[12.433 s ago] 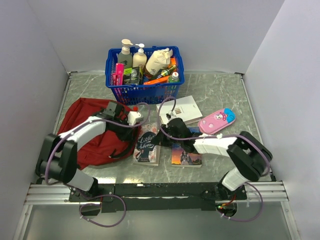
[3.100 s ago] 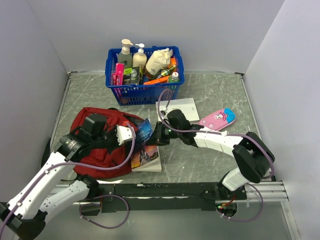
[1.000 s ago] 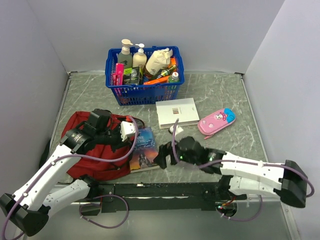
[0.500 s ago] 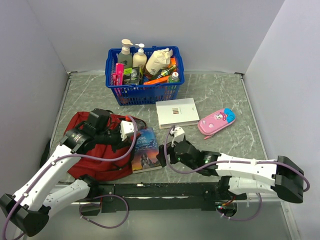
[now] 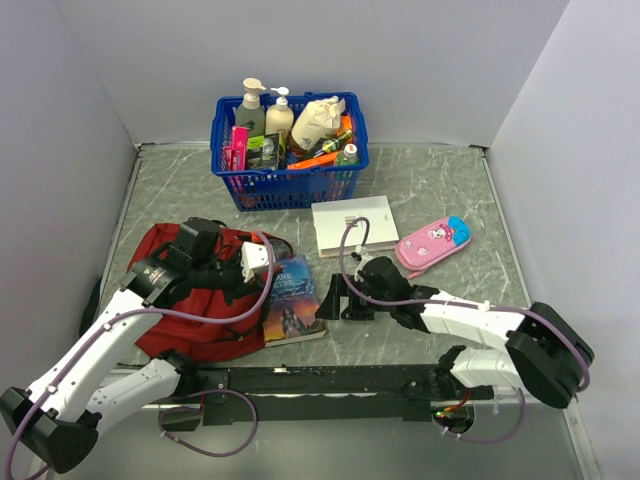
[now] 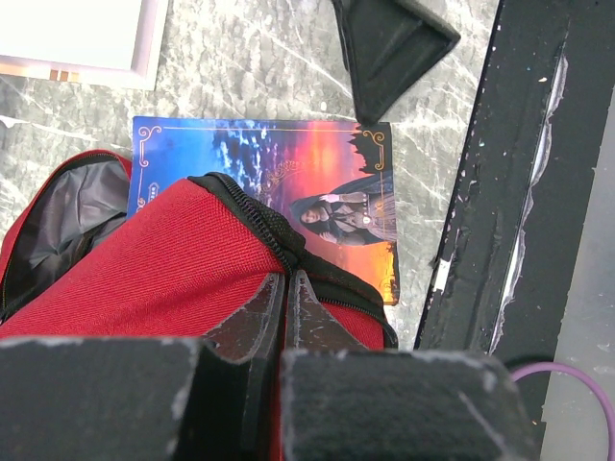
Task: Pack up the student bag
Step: Place the book in the student bag.
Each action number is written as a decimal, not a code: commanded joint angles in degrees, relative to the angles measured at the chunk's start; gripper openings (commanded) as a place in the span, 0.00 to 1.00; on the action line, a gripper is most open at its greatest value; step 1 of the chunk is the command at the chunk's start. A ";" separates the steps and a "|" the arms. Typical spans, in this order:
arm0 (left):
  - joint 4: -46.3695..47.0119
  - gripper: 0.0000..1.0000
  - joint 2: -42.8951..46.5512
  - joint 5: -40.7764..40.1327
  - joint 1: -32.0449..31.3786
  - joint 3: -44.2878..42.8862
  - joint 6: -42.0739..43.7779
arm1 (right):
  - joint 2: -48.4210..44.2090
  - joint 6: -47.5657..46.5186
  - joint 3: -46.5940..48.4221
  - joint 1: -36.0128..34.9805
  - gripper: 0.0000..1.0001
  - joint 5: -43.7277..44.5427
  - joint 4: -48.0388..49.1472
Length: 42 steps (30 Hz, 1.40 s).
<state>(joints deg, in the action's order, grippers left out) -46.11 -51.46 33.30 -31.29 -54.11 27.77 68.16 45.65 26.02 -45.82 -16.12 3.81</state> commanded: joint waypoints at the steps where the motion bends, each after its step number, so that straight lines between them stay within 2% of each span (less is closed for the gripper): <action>1: 4.71 0.01 1.45 5.37 -0.18 -0.65 0.44 | 5.21 2.16 1.58 0.30 1.00 -7.25 6.11; 10: 5.41 0.01 0.84 5.37 -0.26 -0.47 1.15 | 19.98 7.60 5.35 -0.41 1.00 -12.35 20.51; 15: 5.94 0.01 0.40 5.46 -0.26 -0.74 0.80 | 22.19 9.72 9.66 -1.37 1.00 -13.76 24.57; 19: 6.12 0.01 -0.04 5.72 -0.26 -0.74 0.53 | 22.81 8.32 14.31 -2.16 1.00 -14.20 23.52; 24: 6.38 0.01 -0.22 6.08 -0.18 -0.82 0.27 | 22.37 3.06 19.58 -6.02 1.00 -12.01 17.73; 29: 5.68 0.01 -0.04 5.90 -0.26 -1.00 0.97 | 21.49 0.68 15.82 -5.25 1.00 -9.90 14.21; 32: 5.33 0.01 0.05 5.99 -0.18 -0.56 1.23 | 21.05 -2.84 14.59 -4.28 1.00 -5.86 8.15; 35: 5.33 0.01 0.22 5.81 -0.18 -0.47 1.24 | 21.05 -2.50 11.87 -2.52 1.00 -5.76 11.20; 42: 4.71 0.01 0.13 5.81 -0.26 -1.09 0.97 | 27.62 3.47 10.63 -0.14 1.00 -12.00 23.50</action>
<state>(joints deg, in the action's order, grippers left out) -45.06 -52.01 34.17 -31.18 -53.69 28.40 92.42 45.89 37.23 -46.81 -25.15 17.74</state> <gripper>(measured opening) 0.023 0.997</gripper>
